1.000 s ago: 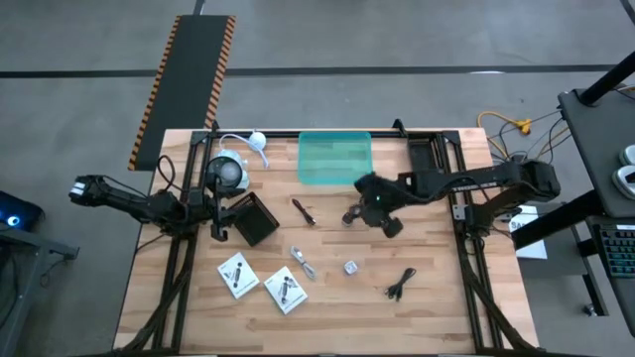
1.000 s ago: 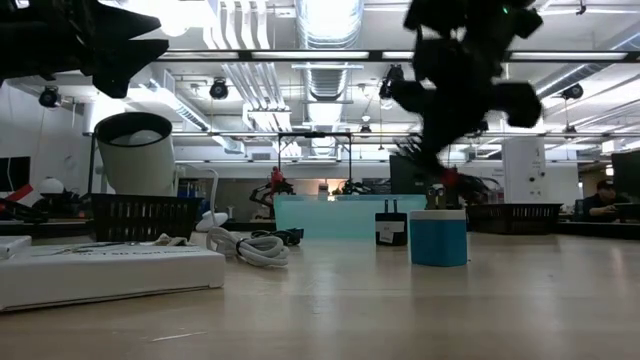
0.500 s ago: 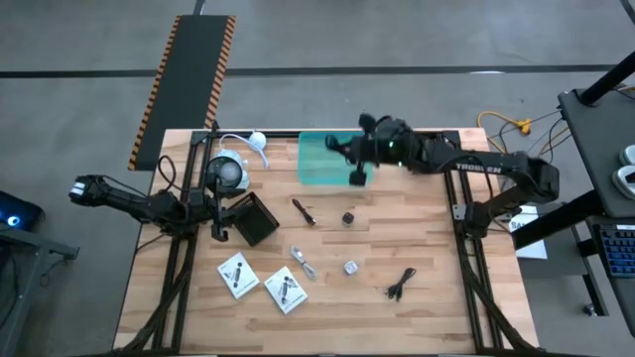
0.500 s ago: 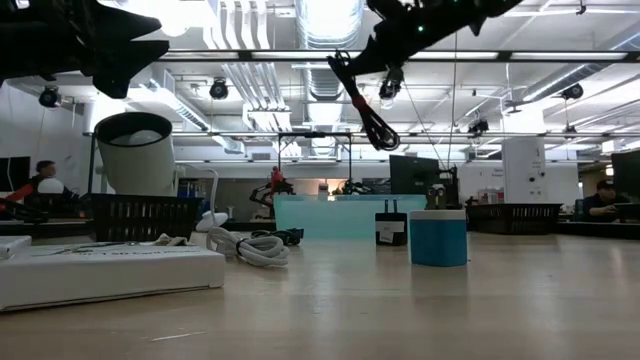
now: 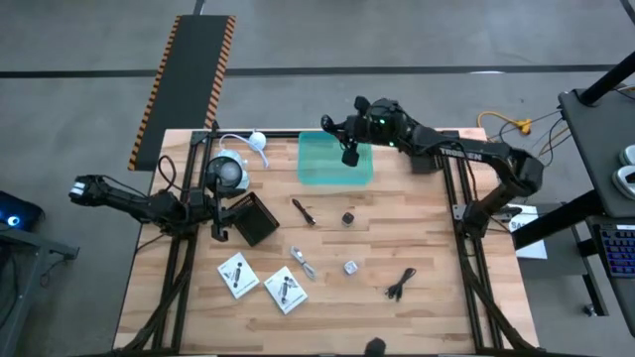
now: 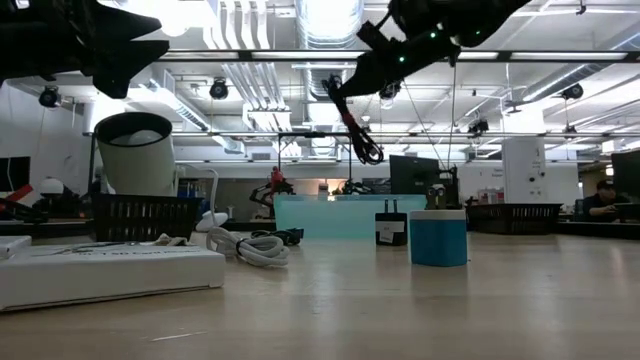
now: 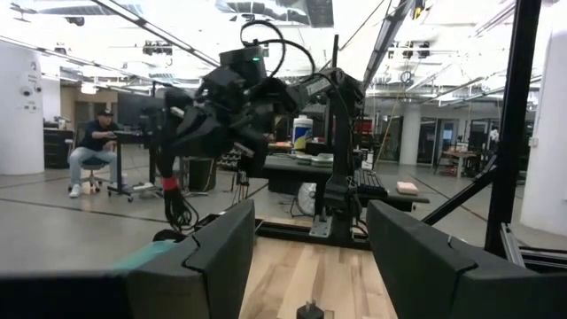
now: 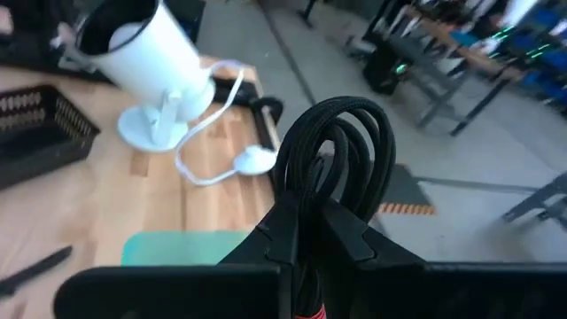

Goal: Pick and place items into bin
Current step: Put the top right black charger cable into the green bin

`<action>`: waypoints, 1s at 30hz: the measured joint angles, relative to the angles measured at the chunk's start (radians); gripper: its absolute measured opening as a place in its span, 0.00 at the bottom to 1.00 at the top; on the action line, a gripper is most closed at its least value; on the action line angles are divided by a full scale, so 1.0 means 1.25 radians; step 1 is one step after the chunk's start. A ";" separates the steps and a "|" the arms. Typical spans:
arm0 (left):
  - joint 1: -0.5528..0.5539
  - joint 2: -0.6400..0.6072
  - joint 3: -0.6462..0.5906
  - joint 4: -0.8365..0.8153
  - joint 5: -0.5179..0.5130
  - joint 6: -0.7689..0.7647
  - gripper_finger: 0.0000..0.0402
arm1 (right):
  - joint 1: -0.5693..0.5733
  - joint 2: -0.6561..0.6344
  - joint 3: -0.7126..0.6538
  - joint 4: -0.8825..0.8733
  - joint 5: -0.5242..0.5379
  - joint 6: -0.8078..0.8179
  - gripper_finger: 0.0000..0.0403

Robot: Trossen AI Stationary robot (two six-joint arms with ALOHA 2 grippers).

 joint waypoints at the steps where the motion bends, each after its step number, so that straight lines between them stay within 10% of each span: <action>1: 0.000 0.000 0.000 0.000 0.000 0.000 0.50 | -0.002 0.014 0.018 -0.022 -0.012 -0.005 0.03; 30: 0.000 0.000 0.000 0.006 -0.008 0.000 0.50 | -0.068 0.487 0.677 -0.773 -0.026 -0.207 0.03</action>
